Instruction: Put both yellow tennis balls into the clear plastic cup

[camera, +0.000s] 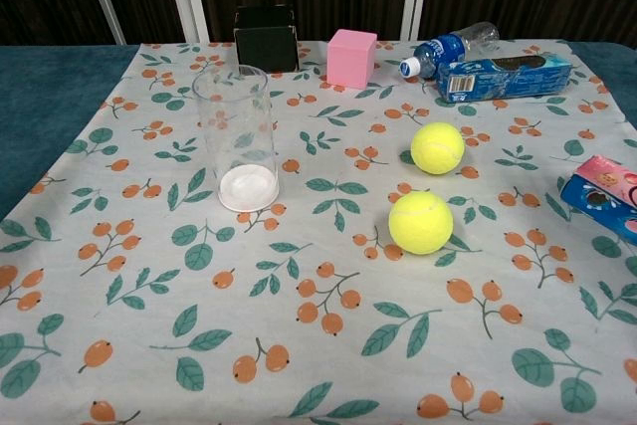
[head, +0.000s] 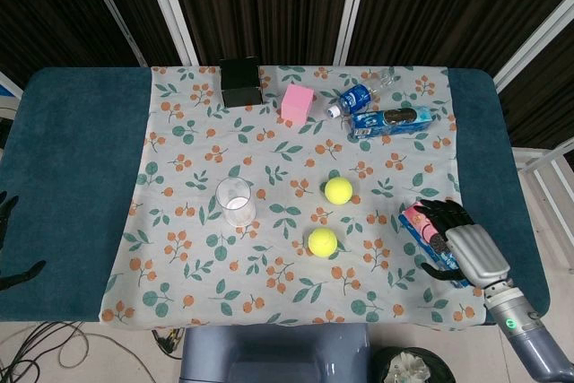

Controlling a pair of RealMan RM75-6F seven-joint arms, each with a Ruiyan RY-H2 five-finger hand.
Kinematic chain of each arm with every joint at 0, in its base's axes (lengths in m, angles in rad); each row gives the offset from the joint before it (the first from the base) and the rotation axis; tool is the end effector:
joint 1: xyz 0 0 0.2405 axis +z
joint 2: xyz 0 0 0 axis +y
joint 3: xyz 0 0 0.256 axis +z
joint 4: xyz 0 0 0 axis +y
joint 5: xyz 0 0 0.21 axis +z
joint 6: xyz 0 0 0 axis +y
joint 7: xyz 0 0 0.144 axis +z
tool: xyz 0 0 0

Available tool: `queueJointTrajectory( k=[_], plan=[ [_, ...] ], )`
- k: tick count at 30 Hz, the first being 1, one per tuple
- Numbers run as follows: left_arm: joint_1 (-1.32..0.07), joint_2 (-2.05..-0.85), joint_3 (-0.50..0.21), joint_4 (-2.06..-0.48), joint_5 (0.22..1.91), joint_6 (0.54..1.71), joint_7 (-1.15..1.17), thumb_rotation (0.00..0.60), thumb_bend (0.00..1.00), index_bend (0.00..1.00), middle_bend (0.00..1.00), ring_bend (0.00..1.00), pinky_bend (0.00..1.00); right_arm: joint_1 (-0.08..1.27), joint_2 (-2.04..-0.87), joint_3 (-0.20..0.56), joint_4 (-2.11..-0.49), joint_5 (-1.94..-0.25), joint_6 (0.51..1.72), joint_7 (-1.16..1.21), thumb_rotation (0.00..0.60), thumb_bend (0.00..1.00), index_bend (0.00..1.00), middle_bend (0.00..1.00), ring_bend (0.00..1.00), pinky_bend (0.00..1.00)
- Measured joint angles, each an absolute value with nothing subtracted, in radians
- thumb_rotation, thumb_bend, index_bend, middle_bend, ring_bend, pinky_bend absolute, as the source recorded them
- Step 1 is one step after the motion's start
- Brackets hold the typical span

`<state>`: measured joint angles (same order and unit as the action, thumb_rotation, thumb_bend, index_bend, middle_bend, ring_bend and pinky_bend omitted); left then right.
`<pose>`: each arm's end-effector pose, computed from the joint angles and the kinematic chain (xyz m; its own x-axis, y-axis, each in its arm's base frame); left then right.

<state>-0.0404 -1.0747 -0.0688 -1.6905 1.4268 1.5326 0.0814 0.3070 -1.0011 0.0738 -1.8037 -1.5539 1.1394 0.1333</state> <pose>-0.3120 0.1697 0.1786 0.4352 -0.0370 0.8996 0.8972 0.1009 -0.4299 -0.2420 -0.2339 0.1330 0.2776 -0.2779 0.9196 -0.9451 -0.2507 0.2095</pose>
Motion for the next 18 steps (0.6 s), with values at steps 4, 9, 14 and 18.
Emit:
queueJointTrajectory(
  k=[4,9,14,18],
  plan=[
    [-0.040,-1.074,-0.072,-1.692,1.420,1.532,0.082,0.600,0.03,0.05,0.00,0.00,0.03,0.345,-1.051,0.079,-1.819,-1.561,1.100,0.107,0.600,0.30,0.12,0.09,0.07,0.00],
    [-0.041,-1.073,-0.074,-1.693,1.413,1.526,0.082,0.600,0.03,0.05,0.00,0.00,0.03,0.376,-1.118,0.085,-1.823,-1.557,1.076,0.067,0.600,0.30,0.12,0.09,0.07,0.00],
    [-0.041,-1.072,-0.074,-1.694,1.411,1.524,0.080,0.600,0.03,0.05,0.00,0.00,0.03,0.399,-1.190,0.090,-1.819,-1.528,1.051,0.027,0.600,0.30,0.12,0.09,0.07,0.00],
    [-0.041,-1.071,-0.077,-1.694,1.404,1.524,0.077,0.600,0.03,0.05,0.00,0.00,0.03,0.421,-1.235,0.097,-1.813,-1.505,1.032,0.001,0.600,0.30,0.12,0.09,0.07,0.00]
  ],
)
